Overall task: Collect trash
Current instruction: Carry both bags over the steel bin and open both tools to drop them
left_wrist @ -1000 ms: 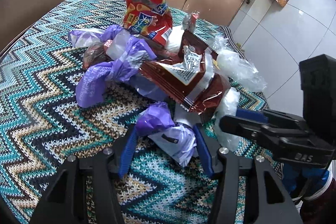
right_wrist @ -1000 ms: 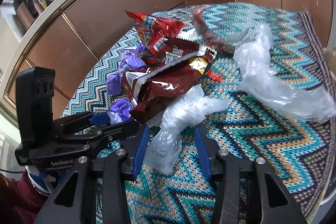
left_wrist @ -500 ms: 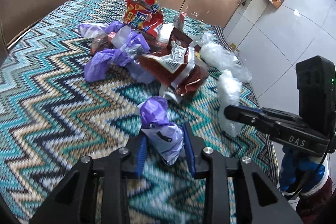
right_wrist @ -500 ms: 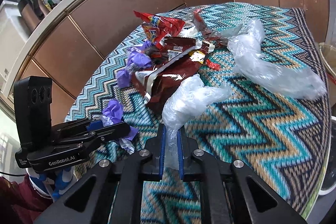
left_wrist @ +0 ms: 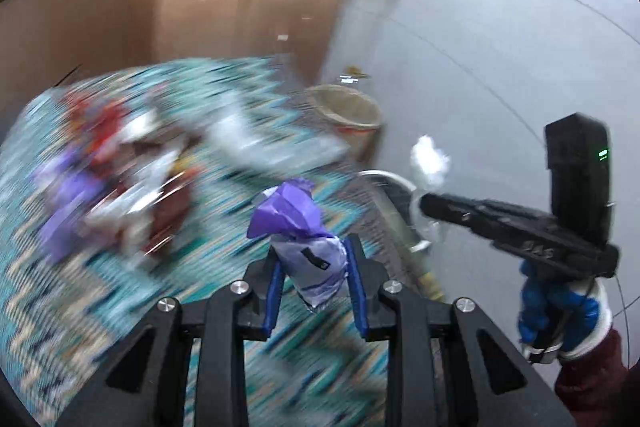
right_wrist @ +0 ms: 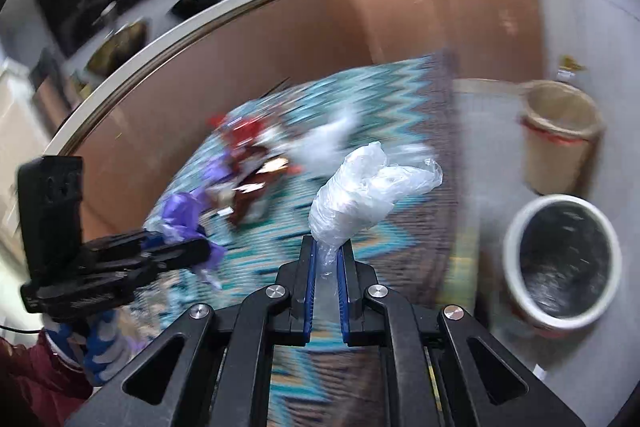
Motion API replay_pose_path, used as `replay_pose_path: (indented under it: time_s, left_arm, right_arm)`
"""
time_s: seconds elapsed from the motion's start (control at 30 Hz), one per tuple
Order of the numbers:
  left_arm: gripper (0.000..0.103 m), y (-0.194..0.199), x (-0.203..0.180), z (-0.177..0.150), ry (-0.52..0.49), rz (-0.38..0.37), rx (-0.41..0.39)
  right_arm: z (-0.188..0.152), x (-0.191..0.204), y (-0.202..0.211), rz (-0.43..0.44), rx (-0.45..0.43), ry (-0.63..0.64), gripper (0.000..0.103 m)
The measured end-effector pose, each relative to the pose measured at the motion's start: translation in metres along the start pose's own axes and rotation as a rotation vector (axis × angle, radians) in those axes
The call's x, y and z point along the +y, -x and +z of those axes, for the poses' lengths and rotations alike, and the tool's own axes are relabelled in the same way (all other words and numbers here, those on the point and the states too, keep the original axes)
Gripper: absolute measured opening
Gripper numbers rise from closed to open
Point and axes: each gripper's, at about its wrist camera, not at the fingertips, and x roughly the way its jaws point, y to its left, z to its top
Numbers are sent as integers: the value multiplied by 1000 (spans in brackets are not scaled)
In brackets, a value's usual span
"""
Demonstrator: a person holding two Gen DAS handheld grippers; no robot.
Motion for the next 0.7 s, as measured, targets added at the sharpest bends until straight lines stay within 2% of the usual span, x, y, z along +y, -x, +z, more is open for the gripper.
replay_pose_path:
  time_s: [0.07, 0.13, 0.23, 0.33, 0.53, 0.7]
  left_arm:
    - [27, -26, -30, 23, -53, -57, 17]
    - [27, -51, -55, 43, -97, -84, 31]
    - [27, -98, -87, 71, -144, -139, 75]
    - [27, -144, -118, 89, -191, -147, 112]
    - [31, -223, -147, 110, -203, -153, 203]
    - [40, -263, -149, 117, -162, -180, 255]
  right_arm:
    - [0, -30, 11, -62, -20, -49, 10]
    - [-1, -64, 20, -139, -30, -89, 10]
    - [-2, -112, 16, -239, -6, -137, 10]
    - [-2, -150, 6, -280, 11, -187, 10]
    - [-4, -206, -23, -351, 68, -249, 15]
    - [-10, -232, -37, -396, 84, -303, 33]
